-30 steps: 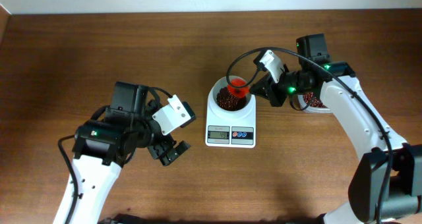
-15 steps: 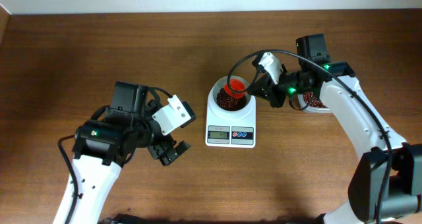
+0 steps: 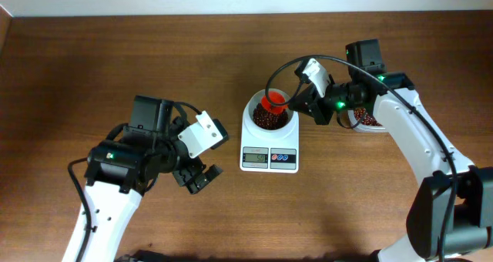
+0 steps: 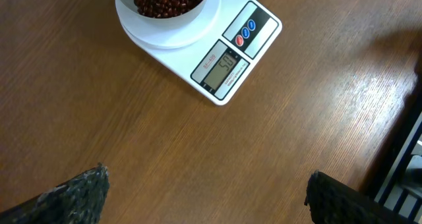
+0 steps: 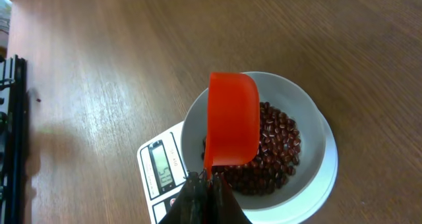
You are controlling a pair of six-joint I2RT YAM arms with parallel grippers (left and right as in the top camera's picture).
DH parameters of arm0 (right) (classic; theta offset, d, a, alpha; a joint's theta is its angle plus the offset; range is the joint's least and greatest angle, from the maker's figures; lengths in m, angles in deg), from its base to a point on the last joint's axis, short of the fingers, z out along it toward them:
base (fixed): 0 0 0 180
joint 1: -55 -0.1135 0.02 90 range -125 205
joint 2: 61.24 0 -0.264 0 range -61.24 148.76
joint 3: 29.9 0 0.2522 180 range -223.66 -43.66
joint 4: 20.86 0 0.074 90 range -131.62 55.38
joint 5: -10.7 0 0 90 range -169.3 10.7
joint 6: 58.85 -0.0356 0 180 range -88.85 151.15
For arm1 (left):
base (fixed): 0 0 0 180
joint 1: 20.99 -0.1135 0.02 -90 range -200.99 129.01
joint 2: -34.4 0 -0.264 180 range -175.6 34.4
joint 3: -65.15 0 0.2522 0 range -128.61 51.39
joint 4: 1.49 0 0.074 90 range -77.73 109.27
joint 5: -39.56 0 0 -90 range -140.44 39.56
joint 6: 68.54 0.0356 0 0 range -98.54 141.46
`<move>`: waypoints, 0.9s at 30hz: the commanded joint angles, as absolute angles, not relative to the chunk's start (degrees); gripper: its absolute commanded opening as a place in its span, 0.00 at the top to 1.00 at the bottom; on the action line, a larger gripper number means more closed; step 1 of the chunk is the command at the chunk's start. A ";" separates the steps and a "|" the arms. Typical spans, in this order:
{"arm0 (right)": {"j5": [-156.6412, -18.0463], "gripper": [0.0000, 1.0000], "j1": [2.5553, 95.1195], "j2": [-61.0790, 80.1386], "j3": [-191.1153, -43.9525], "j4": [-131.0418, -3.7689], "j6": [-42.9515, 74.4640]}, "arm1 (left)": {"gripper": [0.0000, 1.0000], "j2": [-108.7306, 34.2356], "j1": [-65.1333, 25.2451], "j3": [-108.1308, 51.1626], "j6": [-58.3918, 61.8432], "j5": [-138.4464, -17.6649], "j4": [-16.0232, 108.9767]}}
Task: Scoop and weigh 50g on scale
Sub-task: 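Hold the scoop over the bowl, shaking out beans gradually, then withdraw the scoop from the bowl and move it toward the front right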
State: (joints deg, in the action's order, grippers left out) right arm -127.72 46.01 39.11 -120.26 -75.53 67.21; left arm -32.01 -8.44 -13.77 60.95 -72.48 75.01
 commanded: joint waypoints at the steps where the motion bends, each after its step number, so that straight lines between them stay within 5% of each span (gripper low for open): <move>1: -129.71 0.96 45.94 39.70 -120.36 -75.61 67.97 | 0.01 -31.25 -8.68 -14.23 61.65 -72.50 74.90; 15: -131.29 0.96 46.92 39.62 -120.50 -75.79 62.97 | 0.01 -31.25 -8.68 -14.23 61.65 -72.50 74.88; 19: -141.98 0.96 53.35 38.26 -120.52 -76.20 61.20 | 0.01 -31.25 -8.68 -14.23 61.65 -72.50 74.90; 25: -140.64 0.96 67.67 36.25 -120.52 -85.14 60.02 | 0.01 -31.25 -8.68 -14.23 61.65 -72.50 74.90; 27: -130.46 0.96 71.93 35.83 -120.52 -88.40 60.28 | 0.01 -31.25 -8.68 -14.23 61.65 -72.50 74.88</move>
